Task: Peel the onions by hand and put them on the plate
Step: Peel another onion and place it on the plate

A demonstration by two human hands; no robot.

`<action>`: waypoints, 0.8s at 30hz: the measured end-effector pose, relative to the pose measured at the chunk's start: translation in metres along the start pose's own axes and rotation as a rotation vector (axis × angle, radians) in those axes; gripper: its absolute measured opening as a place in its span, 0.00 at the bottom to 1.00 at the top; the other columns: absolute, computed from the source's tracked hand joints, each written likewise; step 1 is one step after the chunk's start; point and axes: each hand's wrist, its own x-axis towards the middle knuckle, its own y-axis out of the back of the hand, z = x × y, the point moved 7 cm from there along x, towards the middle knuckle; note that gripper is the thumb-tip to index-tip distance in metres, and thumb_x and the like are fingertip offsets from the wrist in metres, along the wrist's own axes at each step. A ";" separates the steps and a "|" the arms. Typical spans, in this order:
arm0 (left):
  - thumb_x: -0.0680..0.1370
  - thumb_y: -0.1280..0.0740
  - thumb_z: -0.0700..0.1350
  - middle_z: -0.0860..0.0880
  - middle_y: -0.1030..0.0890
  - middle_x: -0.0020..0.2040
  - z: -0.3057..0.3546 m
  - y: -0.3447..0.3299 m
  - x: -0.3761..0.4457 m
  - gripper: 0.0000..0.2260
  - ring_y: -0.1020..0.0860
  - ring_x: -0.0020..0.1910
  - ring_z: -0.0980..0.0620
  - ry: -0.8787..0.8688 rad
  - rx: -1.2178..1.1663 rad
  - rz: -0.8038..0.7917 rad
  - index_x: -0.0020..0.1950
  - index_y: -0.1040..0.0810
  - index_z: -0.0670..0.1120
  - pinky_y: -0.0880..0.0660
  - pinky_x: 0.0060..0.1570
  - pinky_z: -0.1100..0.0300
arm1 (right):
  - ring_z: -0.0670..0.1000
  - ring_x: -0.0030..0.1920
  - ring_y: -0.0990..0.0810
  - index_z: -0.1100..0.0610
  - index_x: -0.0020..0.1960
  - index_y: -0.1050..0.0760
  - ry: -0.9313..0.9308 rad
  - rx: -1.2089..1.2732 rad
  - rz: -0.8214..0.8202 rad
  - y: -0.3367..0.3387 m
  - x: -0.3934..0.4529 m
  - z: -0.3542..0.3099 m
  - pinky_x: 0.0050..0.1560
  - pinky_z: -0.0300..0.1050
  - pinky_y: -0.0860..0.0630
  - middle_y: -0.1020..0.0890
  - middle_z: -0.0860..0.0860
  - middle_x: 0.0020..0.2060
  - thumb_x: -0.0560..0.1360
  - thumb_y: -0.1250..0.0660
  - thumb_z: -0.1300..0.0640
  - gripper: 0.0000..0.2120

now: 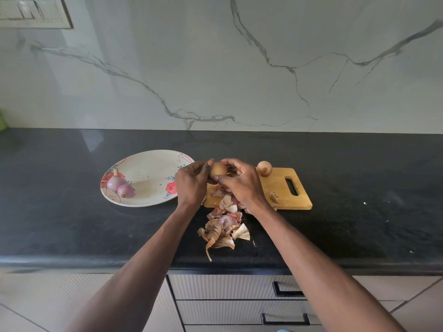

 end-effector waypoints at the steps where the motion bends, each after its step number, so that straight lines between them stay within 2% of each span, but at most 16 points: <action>1: 0.80 0.29 0.46 0.47 0.15 0.33 0.001 0.000 -0.001 0.07 0.16 0.34 0.46 -0.005 0.007 0.006 0.43 0.16 0.50 0.18 0.39 0.48 | 0.47 0.52 0.17 0.56 0.58 0.19 0.003 0.012 -0.004 0.000 -0.001 -0.001 0.54 0.42 0.20 0.16 0.51 0.52 0.68 0.21 0.61 0.20; 6: 0.80 0.29 0.44 0.46 0.15 0.35 0.004 0.002 -0.003 0.05 0.16 0.33 0.48 -0.005 0.008 0.028 0.44 0.17 0.48 0.18 0.38 0.53 | 0.46 0.50 0.16 0.57 0.59 0.19 -0.068 0.148 -0.045 0.000 -0.002 -0.001 0.44 0.35 0.21 0.15 0.52 0.51 0.69 0.24 0.64 0.19; 10: 0.80 0.30 0.42 0.45 0.15 0.37 0.006 0.003 -0.003 0.04 0.15 0.33 0.48 0.017 -0.024 0.032 0.48 0.16 0.44 0.19 0.34 0.60 | 0.46 0.55 0.17 0.57 0.62 0.21 -0.088 0.216 -0.062 -0.001 -0.001 -0.001 0.50 0.39 0.20 0.16 0.51 0.55 0.71 0.26 0.66 0.20; 12: 0.80 0.30 0.41 0.46 0.15 0.36 0.006 0.002 -0.004 0.05 0.15 0.33 0.49 0.022 -0.007 0.038 0.50 0.16 0.41 0.20 0.34 0.63 | 0.46 0.55 0.17 0.56 0.62 0.21 -0.111 0.258 -0.068 -0.002 -0.001 0.000 0.48 0.38 0.21 0.17 0.51 0.56 0.72 0.27 0.66 0.20; 15: 0.81 0.31 0.40 0.46 0.15 0.36 0.005 0.003 -0.003 0.06 0.16 0.33 0.49 0.028 0.032 0.048 0.52 0.16 0.38 0.20 0.34 0.61 | 0.48 0.56 0.17 0.54 0.61 0.20 -0.145 0.332 -0.078 -0.003 -0.001 0.002 0.49 0.41 0.19 0.16 0.50 0.55 0.72 0.29 0.65 0.18; 18: 0.81 0.32 0.40 0.46 0.15 0.37 0.003 0.002 -0.001 0.07 0.16 0.33 0.50 0.027 0.071 0.035 0.53 0.16 0.39 0.18 0.37 0.57 | 0.53 0.56 0.17 0.53 0.58 0.19 -0.178 0.416 -0.085 -0.005 0.000 0.004 0.55 0.50 0.19 0.15 0.51 0.54 0.71 0.29 0.65 0.17; 20: 0.82 0.33 0.39 0.46 0.15 0.37 0.002 0.000 -0.001 0.07 0.16 0.32 0.52 0.018 0.118 0.024 0.55 0.17 0.39 0.19 0.37 0.60 | 0.55 0.53 0.16 0.54 0.56 0.18 -0.213 0.499 -0.074 -0.003 0.001 0.004 0.53 0.49 0.19 0.14 0.53 0.51 0.71 0.30 0.67 0.16; 22: 0.81 0.33 0.38 0.47 0.15 0.40 0.003 0.000 -0.001 0.07 0.17 0.33 0.55 -0.009 0.186 0.010 0.57 0.18 0.43 0.21 0.37 0.66 | 0.55 0.48 0.16 0.56 0.55 0.18 -0.236 0.571 -0.075 -0.003 0.002 0.004 0.51 0.47 0.20 0.14 0.55 0.49 0.70 0.29 0.66 0.15; 24: 0.80 0.33 0.36 0.46 0.14 0.46 0.005 -0.003 -0.001 0.11 0.16 0.39 0.54 -0.062 0.265 -0.028 0.59 0.17 0.45 0.21 0.42 0.65 | 0.55 0.47 0.17 0.58 0.55 0.18 -0.247 0.616 -0.087 -0.003 0.003 0.005 0.50 0.47 0.20 0.15 0.58 0.50 0.69 0.29 0.65 0.15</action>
